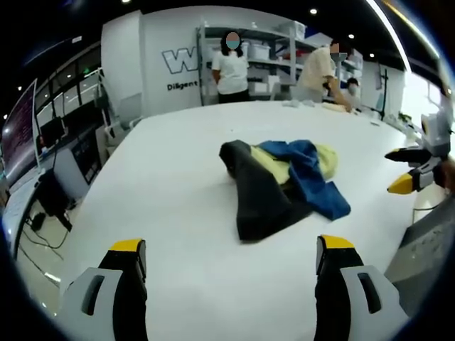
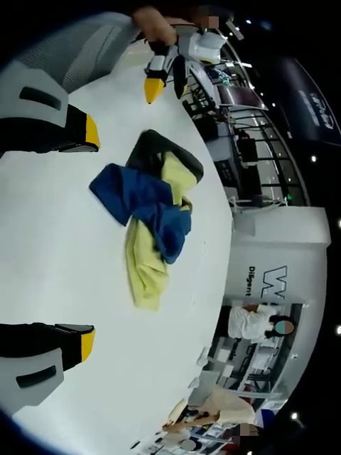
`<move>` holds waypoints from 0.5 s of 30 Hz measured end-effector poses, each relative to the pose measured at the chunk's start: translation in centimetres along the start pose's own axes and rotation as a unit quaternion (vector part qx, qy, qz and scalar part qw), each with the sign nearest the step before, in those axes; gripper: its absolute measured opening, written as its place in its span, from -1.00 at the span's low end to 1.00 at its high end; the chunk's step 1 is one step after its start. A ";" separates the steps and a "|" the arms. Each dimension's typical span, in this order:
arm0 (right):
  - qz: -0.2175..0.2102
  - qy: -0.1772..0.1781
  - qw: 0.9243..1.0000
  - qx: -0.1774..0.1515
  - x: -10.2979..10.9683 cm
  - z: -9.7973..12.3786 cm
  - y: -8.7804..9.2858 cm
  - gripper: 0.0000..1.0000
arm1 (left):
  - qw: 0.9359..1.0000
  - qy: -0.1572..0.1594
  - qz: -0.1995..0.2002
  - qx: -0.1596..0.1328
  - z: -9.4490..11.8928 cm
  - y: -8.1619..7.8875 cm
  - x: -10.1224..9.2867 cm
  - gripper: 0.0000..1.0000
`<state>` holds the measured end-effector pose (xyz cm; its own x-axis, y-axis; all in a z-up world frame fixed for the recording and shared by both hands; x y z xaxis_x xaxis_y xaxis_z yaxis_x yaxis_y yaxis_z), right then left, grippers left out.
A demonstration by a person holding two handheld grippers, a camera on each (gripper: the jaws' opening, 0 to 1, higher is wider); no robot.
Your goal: Fold the garment on the visible template until the final outline fits inside the template.
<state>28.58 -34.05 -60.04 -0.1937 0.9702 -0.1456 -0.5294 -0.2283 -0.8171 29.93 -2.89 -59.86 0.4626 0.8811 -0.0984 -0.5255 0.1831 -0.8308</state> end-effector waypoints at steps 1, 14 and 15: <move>0.001 0.001 1.000 0.000 0.0 -0.1 0.0 0.99 | 1.000 0.000 0.000 0.001 0.0 0.0 0.0 0.89; -0.007 0.004 1.000 -0.002 -0.3 0.0 -0.1 0.99 | 1.000 0.004 0.003 0.005 -0.1 0.2 -0.1 0.88; -0.007 0.004 1.000 -0.002 -0.3 0.0 -0.1 0.99 | 1.000 0.004 0.003 0.005 -0.1 0.2 -0.1 0.88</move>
Point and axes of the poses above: the point that each gripper's makers call its tool centre point, and the gripper's own axes: z roughly backward along the fingers, x roughly to its left, y roughly out of its underside, the point moved 1 cm from there along z, roughly backward along the fingers, and after that the axes turned 14 degrees about y, right-handed, at the moved point
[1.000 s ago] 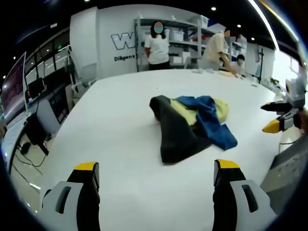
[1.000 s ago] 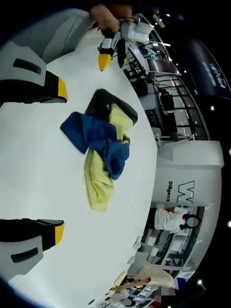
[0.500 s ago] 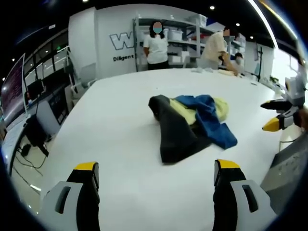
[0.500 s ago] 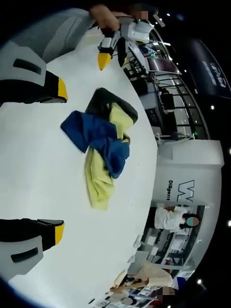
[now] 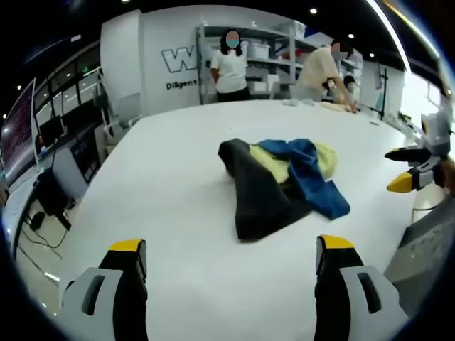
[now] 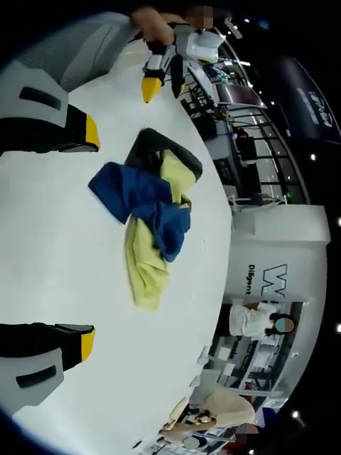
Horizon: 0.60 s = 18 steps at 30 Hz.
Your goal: Fold the garment on the visible template until the final outline fits inside the template.
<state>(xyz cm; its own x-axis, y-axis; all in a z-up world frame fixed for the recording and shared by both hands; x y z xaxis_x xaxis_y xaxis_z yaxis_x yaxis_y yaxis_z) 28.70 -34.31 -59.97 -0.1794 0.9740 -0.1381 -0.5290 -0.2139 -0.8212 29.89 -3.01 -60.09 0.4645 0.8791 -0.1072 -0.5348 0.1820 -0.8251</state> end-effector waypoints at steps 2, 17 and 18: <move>0.003 0.001 1.000 0.000 0.0 0.0 0.0 0.99 | 1.000 0.000 -0.001 0.001 0.0 0.0 0.0 0.88; -0.020 -0.016 1.000 -0.008 0.4 0.3 -0.5 0.99 | 1.000 0.000 0.000 -0.011 0.2 -0.5 0.0 0.87; -0.024 -0.017 1.000 -0.009 0.4 0.3 -0.5 0.99 | 1.000 0.002 0.000 -0.013 0.2 -0.6 -0.1 0.87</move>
Point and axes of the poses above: the point that each gripper's makers call its tool centre point, and the gripper's own axes: z roughly backward along the fingers, x roughly to its left, y roughly out of its underside, the point moved 1 cm from there along z, roughly backward along the fingers, and after that the axes turned 14 degrees about y, right-handed, at the moved point
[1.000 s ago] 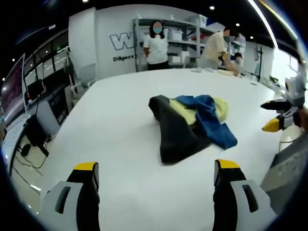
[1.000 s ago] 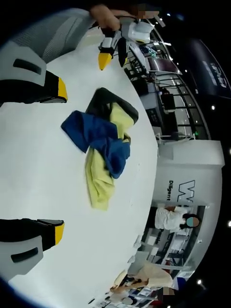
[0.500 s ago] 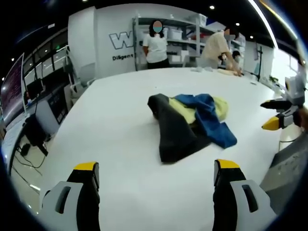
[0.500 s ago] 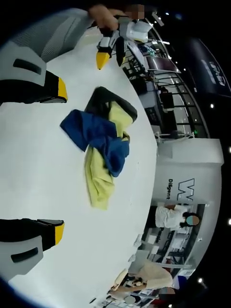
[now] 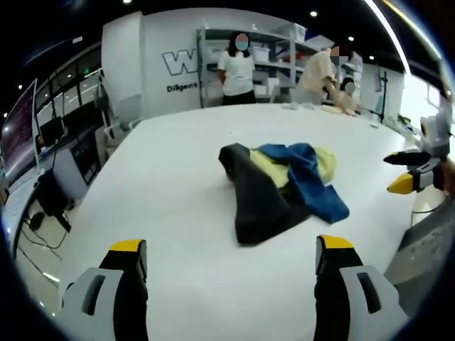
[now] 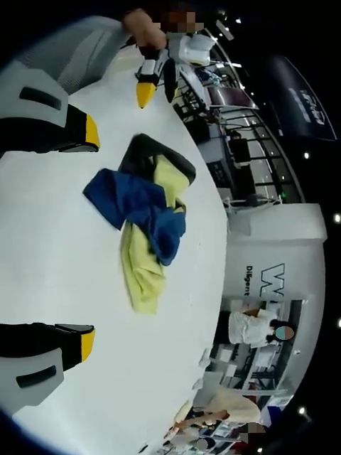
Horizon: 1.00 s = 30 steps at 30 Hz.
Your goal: Fold the garment on the visible template until the final outline fits inside the template.
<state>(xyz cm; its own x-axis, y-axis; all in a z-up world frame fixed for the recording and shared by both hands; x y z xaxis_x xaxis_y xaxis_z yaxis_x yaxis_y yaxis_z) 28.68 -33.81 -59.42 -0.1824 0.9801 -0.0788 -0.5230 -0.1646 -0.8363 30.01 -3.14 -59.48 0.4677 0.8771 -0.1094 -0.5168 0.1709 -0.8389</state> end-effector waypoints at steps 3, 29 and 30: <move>-0.007 -0.001 1.000 -0.011 0.0 0.2 -0.5 0.99 | 1.000 0.006 -0.002 0.000 -0.1 0.0 -0.3 0.86; -0.018 -0.054 0.998 -0.026 2.3 -3.1 -5.7 0.92 | 0.999 0.037 0.010 -0.007 -3.5 -4.0 -0.2 0.73; -0.020 -0.058 0.998 -0.026 2.5 -3.4 -6.0 0.92 | 0.999 0.039 0.011 -0.008 -3.7 -4.3 -0.2 0.71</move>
Point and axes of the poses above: the point that each gripper's makers call its tool centre point, and the gripper's own axes: z roughly backward along the fingers, x roughly to its left, y roughly out of its underside, the point moved 1 cm from there along z, roughly backward along the fingers, and after that the axes turned 14 degrees about y, right-handed, at the moved point
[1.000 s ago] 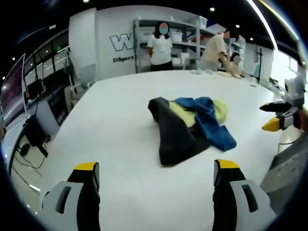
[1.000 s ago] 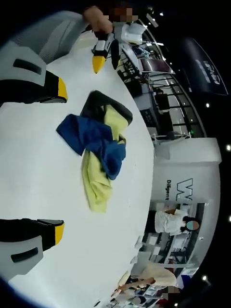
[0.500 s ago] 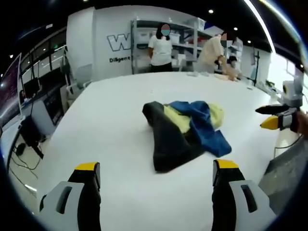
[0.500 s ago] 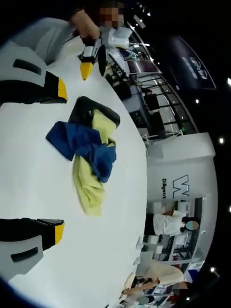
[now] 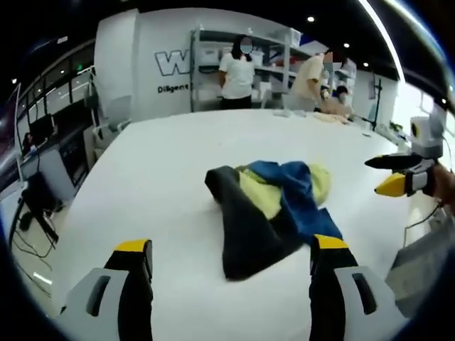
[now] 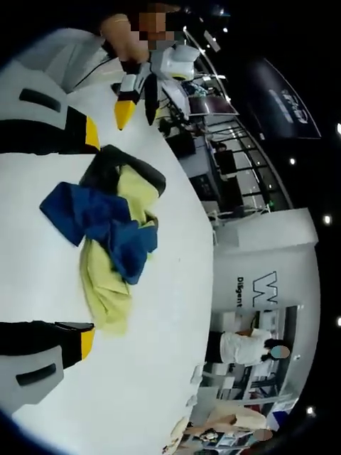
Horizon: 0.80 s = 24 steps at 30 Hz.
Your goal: Fold the garment on the visible template until the final outline fits inside the template.
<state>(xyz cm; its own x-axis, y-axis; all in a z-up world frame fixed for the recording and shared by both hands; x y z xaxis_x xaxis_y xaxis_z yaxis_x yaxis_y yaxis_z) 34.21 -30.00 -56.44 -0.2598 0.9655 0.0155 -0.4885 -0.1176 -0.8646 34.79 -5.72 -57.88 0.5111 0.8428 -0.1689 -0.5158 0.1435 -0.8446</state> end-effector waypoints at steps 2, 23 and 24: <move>-0.003 -0.005 1.000 -0.003 0.3 -0.7 -0.5 0.89 | 1.000 0.002 0.001 -0.002 -0.5 -0.4 0.1 0.68; 0.022 -0.049 0.999 0.000 2.1 -7.3 -4.3 0.58 | 0.999 0.042 0.005 -0.003 -5.9 -3.7 1.6 0.20; 0.022 -0.052 0.998 0.004 2.2 -7.7 -4.4 0.57 | 0.999 0.043 0.005 -0.004 -6.1 -3.9 1.8 0.19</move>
<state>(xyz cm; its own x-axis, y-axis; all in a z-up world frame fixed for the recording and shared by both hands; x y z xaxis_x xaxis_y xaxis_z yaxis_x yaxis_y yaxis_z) 42.23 -25.56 -56.46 -0.3658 0.9302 0.0288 -0.4806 -0.1623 -0.8618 41.91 -7.89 -57.96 0.5640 0.7959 -0.2202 -0.5159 0.1314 -0.8465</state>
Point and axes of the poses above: the point that each gripper's makers call its tool centre point, and the gripper's own axes: z roughly backward along the fingers, x roughly to its left, y roughly out of its underside, the point moved 1 cm from there along z, roughly backward along the fingers, and after that the axes turned 14 degrees about y, right-handed, at the moved point
